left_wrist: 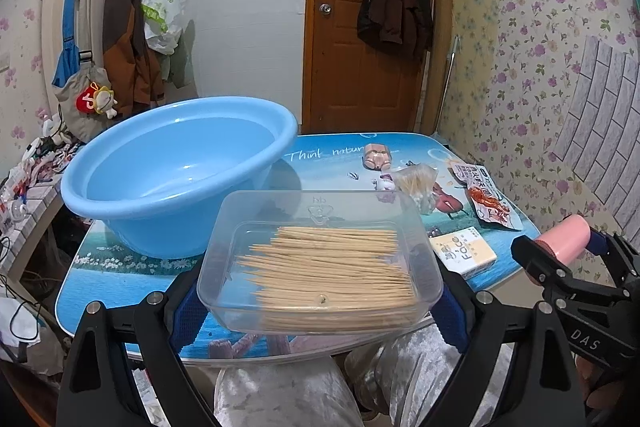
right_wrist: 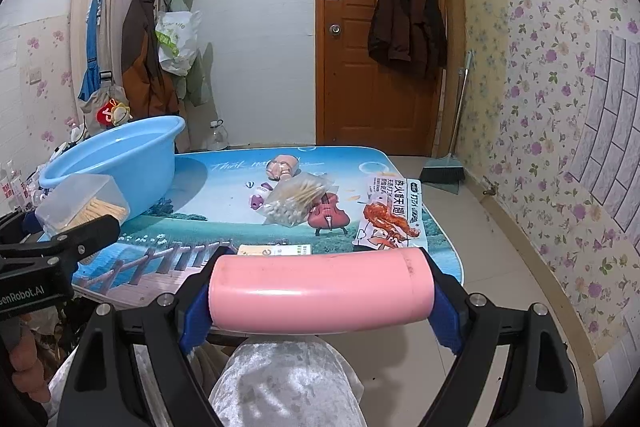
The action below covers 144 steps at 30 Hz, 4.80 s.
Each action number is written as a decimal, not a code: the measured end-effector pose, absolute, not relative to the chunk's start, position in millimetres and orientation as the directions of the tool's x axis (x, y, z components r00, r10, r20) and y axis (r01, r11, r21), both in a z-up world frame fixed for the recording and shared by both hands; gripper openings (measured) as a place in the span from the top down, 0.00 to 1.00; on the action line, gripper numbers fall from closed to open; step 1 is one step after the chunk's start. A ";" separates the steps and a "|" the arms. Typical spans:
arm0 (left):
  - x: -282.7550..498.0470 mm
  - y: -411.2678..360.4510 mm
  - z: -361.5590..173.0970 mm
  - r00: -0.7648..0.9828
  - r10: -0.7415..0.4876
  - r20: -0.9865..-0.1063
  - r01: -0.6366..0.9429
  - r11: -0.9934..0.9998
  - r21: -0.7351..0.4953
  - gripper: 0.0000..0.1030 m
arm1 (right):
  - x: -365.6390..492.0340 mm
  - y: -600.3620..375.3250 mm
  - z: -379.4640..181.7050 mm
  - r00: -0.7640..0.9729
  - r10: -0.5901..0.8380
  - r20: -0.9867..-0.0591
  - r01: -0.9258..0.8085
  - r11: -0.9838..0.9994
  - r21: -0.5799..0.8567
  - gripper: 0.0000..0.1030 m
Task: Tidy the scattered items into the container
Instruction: 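Carry the skewer box with the left gripper over the blue basin, then open the left gripper to drop the skewer box into the basin, then lower the pink container into the basin and open the right gripper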
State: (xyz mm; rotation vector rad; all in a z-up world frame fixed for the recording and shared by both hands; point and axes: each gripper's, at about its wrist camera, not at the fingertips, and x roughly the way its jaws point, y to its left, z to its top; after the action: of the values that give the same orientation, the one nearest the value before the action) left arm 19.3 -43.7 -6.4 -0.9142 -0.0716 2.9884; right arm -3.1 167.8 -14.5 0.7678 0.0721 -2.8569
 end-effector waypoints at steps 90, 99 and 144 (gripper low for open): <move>-93.6 -178.5 6.4 -0.692 -0.148 -0.707 0.136 -0.988 0.073 0.10 | -153.2 -38.8 68.8 -0.799 -0.348 -0.491 0.440 -0.894 -0.082 0.14; -99.3 -179.5 4.2 -0.665 -0.118 -0.737 0.131 -0.991 0.040 0.10 | -151.5 -33.4 66.2 -0.795 -0.351 -0.495 0.441 -0.894 -0.074 0.14; 1.9 -229.6 19.6 -0.777 -0.196 -0.598 0.236 -0.972 0.012 0.00 | -123.3 -101.9 37.4 -0.678 -0.427 -0.599 0.571 -0.819 -0.062 0.14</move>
State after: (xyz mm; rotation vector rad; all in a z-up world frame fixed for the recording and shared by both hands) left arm 1.9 -229.6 19.6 -1.0631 -0.1077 3.1974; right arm -123.3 -101.9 37.4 0.7867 0.3301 -2.4399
